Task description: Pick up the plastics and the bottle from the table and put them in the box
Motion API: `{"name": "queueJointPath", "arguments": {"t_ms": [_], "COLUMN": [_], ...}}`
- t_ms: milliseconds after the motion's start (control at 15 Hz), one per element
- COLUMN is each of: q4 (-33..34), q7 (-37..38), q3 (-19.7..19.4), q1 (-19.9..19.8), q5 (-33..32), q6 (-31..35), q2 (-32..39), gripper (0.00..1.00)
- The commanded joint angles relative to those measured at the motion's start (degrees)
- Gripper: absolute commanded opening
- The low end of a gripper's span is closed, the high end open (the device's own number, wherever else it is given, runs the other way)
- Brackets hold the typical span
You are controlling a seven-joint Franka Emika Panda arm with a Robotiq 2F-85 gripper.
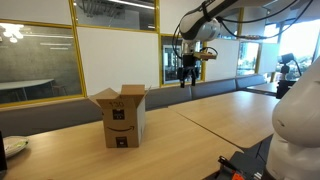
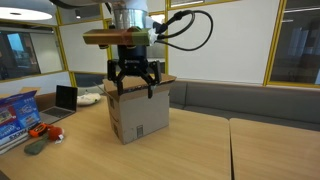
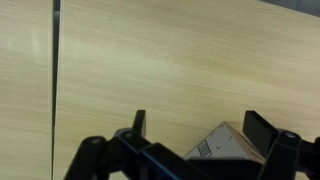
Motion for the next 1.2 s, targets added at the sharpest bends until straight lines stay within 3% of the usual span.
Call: {"name": "queueJointPath", "arguments": {"t_ms": [0, 267, 333, 1133], "q4": [-2.60, -3.74, -2.35, -3.41], "q7": [-1.04, -0.53, -0.32, -0.33], "q3": [0.28, 0.37, 0.47, 0.46], "q1": [-0.91, -0.98, -0.78, -0.78], "q5": [0.67, 0.49, 0.27, 0.27], "q6": [-3.12, -5.20, -4.39, -4.85], "q2": [-6.05, -9.23, -6.36, -7.94], "gripper": [1.00, 1.00, 1.00, 1.00]}}
